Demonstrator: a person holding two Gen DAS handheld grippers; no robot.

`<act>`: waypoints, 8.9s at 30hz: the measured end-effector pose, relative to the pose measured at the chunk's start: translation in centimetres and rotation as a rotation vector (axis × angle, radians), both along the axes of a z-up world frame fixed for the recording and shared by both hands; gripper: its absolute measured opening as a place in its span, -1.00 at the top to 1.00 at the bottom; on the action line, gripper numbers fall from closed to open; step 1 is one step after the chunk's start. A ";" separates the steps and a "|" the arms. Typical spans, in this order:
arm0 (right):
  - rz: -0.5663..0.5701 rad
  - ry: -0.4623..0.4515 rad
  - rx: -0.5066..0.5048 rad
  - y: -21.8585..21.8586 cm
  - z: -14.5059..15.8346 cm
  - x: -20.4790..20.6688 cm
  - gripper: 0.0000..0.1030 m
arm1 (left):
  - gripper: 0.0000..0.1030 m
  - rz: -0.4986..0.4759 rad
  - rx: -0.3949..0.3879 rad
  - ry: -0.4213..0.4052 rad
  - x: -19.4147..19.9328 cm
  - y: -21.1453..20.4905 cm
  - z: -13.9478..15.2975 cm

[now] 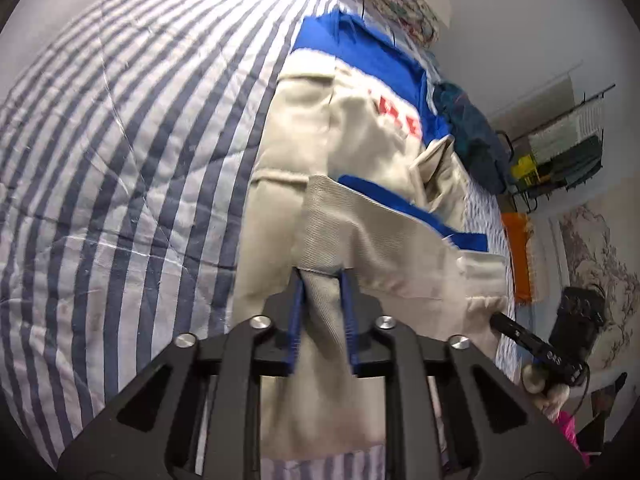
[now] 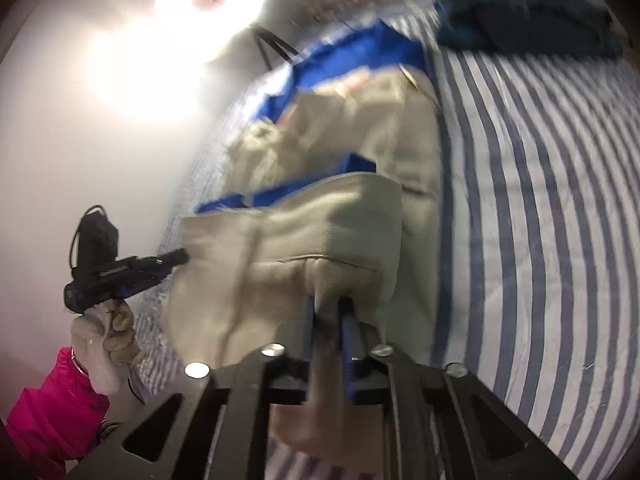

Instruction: Fold large clothes

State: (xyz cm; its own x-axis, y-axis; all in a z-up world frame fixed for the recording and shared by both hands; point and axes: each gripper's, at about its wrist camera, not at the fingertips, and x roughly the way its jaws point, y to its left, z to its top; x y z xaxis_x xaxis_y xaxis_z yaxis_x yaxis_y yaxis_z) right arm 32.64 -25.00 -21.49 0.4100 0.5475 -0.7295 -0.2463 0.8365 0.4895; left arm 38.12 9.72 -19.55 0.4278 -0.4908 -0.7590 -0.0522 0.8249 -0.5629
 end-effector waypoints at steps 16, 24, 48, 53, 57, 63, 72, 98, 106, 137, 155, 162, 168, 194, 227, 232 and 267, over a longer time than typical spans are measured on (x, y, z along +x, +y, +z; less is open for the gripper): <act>-0.086 -0.166 -0.219 -1.0 3.0 -0.8 0.41 | 0.15 -0.019 0.213 -0.142 -1.7 -0.9 2.9; 0.016 -0.207 -0.215 3.6 2.4 0.6 0.41 | 0.15 -0.091 0.266 -0.106 -0.4 -5.3 -0.2; 0.017 -0.208 -0.236 0.6 6.4 6.1 0.26 | 0.17 -0.154 0.255 -0.245 8.0 -2.3 6.9; 0.002 -0.204 -0.208 -1.4 7.7 12.3 0.07 | 0.02 -0.125 0.225 -0.232 15.1 -0.7 7.6; -0.012 -0.205 -0.184 -2.1 8.0 17.4 0.03 | 0.00 -0.084 0.181 -0.207 20.5 -0.2 6.3; -0.007 -0.194 -0.225 -0.8 6.0 26.0 -0.06 | -0.09 -0.068 0.200 -0.174 28.8 -1.6 3.2; -0.030 -0.180 -0.248 2.1 3.2 35.5 -0.15 | -0.11 -0.033 0.218 -0.158 36.5 -2.8 0.4; -0.127 -0.209 -0.254 3.8 2.8 38.1 0.95 | 0.96 -0.101 0.366 -0.296 35.8 -7.8 1.3; -0.098 -0.277 -0.233 3.7 9.2 32.5 0.96 | 0.97 -0.113 0.306 -0.350 29.5 -7.4 7.1; 0.063 -0.250 -0.280 3.2 7.7 -5.1 0.96 | 0.97 -0.337 0.345 -0.307 -5.3 -7.0 5.6; 0.104 -0.288 -0.396 0.6 9.5 -16.2 0.48 | 0.75 -0.380 0.433 -0.332 -17.9 -3.7 7.7; 0.049 -0.441 -0.265 -3.2 17.9 -23.2 0.43 | 0.58 -0.321 0.321 -0.435 -24.2 -2.1 15.4; 0.039 -0.529 -0.154 -4.9 24.3 -26.2 0.39 | 0.50 -0.289 0.252 -0.519 -27.9 -1.4 23.9; -0.014 -0.352 -0.026 -6.8 20.6 -18.8 -0.29 | 0.04 -0.129 0.027 -0.314 -17.1 2.5 20.3; 0.027 0.030 -0.181 -4.2 3.6 -7.0 0.29 | 0.72 -0.121 0.079 0.041 -7.9 2.8 0.7; -0.054 -0.174 -0.202 -5.1 8.3 -7.5 0.29 | 0.71 -0.073 0.157 -0.099 -6.4 1.3 4.9; 0.164 -0.124 -0.340 1.9 5.0 0.4 0.57 | 0.71 -0.272 0.255 -0.164 0.0 -4.3 2.7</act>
State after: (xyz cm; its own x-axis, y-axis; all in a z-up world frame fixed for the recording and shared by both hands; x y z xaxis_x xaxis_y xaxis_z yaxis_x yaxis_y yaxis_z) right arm 32.99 -23.06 -16.54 0.4337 0.3491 -0.8307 -0.4303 0.8902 0.1495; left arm 38.15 5.45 -16.87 0.4339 -0.4075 -0.8035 0.2603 0.9105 -0.3212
